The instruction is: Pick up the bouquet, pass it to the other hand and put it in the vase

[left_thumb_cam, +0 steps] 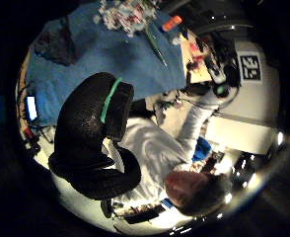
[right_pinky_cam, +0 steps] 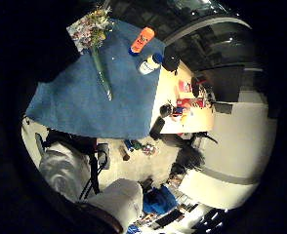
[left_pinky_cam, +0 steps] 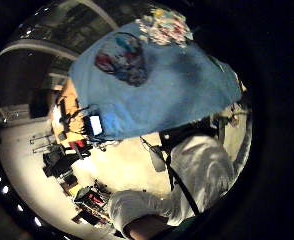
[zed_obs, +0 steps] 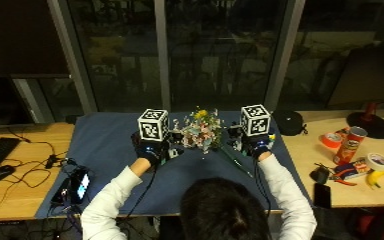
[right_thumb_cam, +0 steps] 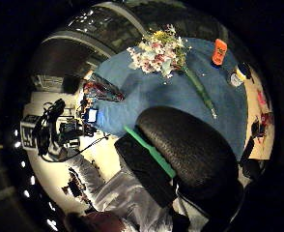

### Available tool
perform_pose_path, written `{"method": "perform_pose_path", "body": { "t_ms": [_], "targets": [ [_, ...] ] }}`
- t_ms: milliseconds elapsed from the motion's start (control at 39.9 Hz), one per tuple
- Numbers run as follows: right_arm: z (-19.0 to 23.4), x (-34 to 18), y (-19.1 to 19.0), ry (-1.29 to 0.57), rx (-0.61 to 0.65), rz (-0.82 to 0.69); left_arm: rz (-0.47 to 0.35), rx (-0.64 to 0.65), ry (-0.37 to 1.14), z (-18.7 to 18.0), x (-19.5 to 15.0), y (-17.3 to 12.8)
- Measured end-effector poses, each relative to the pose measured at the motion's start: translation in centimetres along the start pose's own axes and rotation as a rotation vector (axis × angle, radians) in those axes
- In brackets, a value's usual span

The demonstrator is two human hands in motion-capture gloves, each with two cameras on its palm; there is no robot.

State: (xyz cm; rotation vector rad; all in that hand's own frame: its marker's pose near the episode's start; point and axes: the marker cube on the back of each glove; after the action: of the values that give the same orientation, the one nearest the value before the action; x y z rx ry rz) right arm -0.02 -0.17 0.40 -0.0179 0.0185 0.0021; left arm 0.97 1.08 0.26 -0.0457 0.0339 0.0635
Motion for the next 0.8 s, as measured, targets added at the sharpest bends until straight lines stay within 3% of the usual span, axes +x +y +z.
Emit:
{"method": "perform_pose_path", "body": {
  "t_ms": [326,527,802],
  "targets": [
    [0.6,0.0,0.0,-0.006,-0.008,0.008,-0.005,0.046,-0.021,0.9,-0.4,-1.7],
    [-0.1,0.5,-0.2,0.080,-0.042,0.107,-0.023,0.058,-0.029,2.1,-0.2,-4.7],
    [-0.9,2.6,-1.4,0.028,-0.043,0.278,0.009,0.130,-0.007,2.5,2.0,-6.8]
  ]
}}
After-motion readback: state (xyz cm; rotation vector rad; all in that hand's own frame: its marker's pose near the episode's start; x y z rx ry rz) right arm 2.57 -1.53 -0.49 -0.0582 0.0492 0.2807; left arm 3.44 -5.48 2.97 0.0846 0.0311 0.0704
